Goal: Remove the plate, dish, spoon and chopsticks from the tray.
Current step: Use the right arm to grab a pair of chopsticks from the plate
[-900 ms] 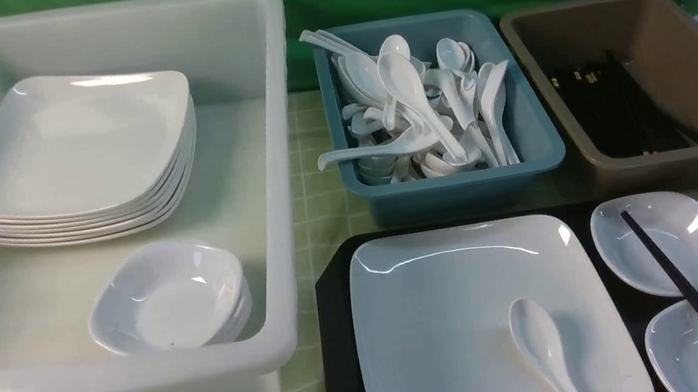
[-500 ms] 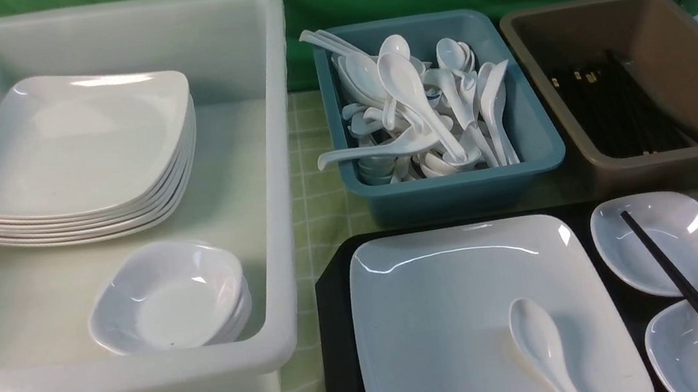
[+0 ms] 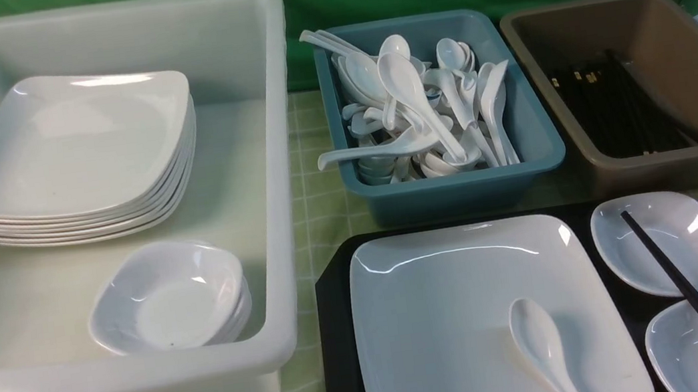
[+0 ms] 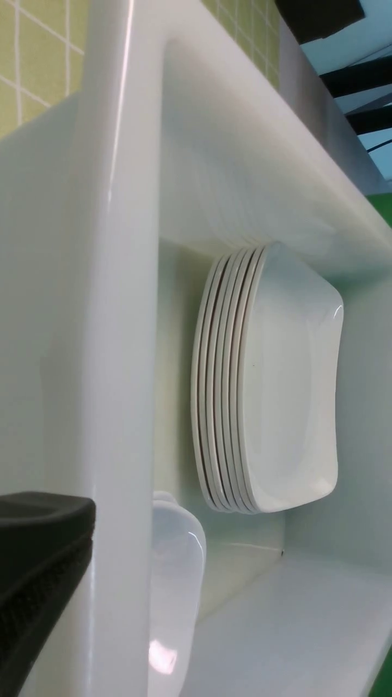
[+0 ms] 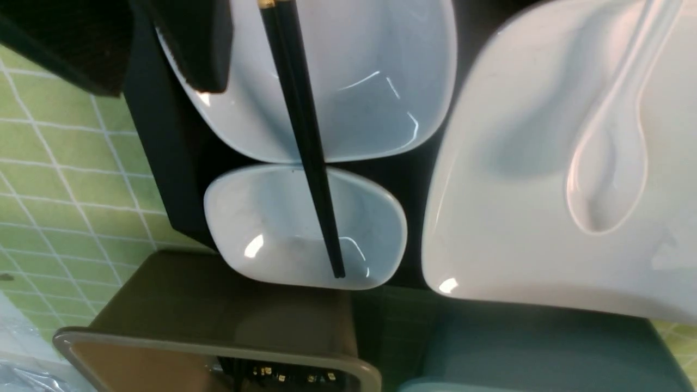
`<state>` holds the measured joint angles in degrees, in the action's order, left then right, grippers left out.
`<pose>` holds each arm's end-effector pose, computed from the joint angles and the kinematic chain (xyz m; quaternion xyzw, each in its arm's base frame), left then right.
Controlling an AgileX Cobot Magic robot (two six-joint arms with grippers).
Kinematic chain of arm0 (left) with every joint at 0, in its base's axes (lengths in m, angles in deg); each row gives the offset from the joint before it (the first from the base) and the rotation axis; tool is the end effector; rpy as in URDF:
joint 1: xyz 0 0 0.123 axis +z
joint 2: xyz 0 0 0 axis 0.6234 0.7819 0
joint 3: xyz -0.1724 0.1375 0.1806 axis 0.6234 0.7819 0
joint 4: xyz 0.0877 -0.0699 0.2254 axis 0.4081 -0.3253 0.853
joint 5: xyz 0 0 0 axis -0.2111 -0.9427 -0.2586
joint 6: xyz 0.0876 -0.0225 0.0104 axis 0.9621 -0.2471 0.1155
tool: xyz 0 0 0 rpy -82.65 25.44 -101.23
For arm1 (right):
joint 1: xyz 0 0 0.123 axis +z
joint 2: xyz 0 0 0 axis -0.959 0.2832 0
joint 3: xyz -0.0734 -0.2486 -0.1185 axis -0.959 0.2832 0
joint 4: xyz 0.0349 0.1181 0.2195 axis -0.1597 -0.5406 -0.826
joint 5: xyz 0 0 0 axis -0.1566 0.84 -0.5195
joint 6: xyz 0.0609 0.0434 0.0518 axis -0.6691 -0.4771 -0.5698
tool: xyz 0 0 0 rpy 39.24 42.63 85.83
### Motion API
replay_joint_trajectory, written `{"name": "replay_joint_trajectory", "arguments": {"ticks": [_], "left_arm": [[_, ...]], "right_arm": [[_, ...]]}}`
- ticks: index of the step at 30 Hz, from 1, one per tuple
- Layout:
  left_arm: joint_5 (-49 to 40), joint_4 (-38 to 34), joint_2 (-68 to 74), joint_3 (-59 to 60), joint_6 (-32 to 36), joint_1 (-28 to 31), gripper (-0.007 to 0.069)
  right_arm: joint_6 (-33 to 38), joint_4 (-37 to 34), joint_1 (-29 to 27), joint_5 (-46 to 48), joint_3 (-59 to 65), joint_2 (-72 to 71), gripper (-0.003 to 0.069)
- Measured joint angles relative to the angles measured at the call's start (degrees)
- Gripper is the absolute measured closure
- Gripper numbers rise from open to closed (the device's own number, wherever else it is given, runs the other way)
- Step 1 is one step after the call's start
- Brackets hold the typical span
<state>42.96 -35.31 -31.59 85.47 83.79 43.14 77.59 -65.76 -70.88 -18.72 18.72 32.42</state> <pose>0.0559 0.0026 0.1917 -0.0308 0.7510 0.0119 0.6595 0.0554 0.0020 0.1878 -0.0509 0.7647 -0.0168 0.6421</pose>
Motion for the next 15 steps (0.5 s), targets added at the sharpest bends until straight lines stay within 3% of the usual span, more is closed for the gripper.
{"name": "replay_joint_trajectory", "arguments": {"ticks": [5, 8, 11, 15], "left_arm": [[8.8, -21.9, 0.0, 0.0, -13.3, 0.0, 0.0614], [12.2, -28.1, 0.0, 0.0, -17.3, 0.0, 0.0614], [14.7, -29.8, 0.0, 0.0, -18.9, 0.0, 0.0614], [5.9, -25.9, 1.9, -8.9, -15.1, -1.2, 0.0613]], "right_arm": [[0.0, 0.0, 0.0, 0.0, 0.0, 0.0, 0.0422], [0.0, 0.0, 0.0, 0.0, 0.0, 0.0, 0.0422], [0.0, 0.0, 0.0, 0.0, 0.0, 0.0, 0.0422], [0.0, 0.0, 0.0, 0.0, 0.0, 0.0, 0.0422]]}}
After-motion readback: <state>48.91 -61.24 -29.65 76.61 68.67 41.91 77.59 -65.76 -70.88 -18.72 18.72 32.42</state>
